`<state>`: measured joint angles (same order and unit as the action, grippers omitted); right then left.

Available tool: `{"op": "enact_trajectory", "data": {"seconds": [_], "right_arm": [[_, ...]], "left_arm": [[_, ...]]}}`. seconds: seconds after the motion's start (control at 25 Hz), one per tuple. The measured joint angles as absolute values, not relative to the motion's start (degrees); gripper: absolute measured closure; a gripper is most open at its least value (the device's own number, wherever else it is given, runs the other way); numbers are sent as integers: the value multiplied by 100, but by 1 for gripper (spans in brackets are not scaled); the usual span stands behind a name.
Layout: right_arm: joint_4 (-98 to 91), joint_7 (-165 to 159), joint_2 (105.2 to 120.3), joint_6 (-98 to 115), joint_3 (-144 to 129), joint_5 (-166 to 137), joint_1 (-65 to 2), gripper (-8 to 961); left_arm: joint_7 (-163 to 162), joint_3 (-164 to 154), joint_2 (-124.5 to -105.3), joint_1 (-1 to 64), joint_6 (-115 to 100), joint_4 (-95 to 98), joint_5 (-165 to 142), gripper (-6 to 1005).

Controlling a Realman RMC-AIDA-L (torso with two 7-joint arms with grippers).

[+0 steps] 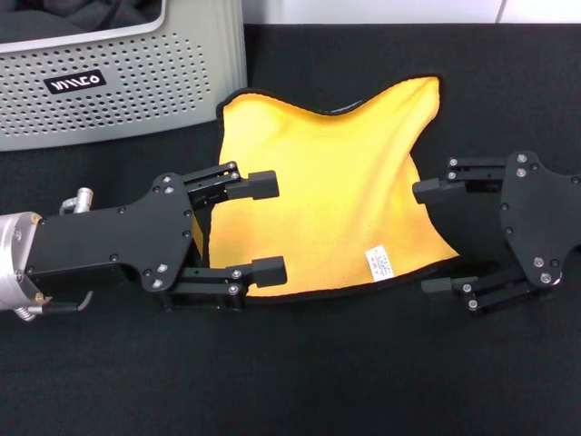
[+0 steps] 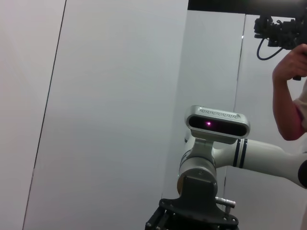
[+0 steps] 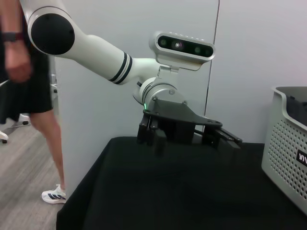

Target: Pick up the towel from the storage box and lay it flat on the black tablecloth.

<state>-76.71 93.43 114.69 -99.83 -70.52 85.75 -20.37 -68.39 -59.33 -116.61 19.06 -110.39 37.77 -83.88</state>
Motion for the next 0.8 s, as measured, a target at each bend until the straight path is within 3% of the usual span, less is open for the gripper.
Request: {"op": "enact_trajectory", "data": {"seconds": [0.52,0.64,0.8], "right_arm": [[-7202,9437,11469,-9981,-7239,8570,-2089,78],[-7135,9436,11469,-9980,-7268,8575,-2074,78],[-7092,9432,11474,-9980,-7294,8609,-2027,78]], "left_arm": [[-6996,-5972,-11783,1937,-11039,3779,-8721,127],[-6977,-5978,-11815,1931,-11039,3776,-8728,220],[-6993,-5978,-11838,1910,-11039,3774,-8728,220]]}}
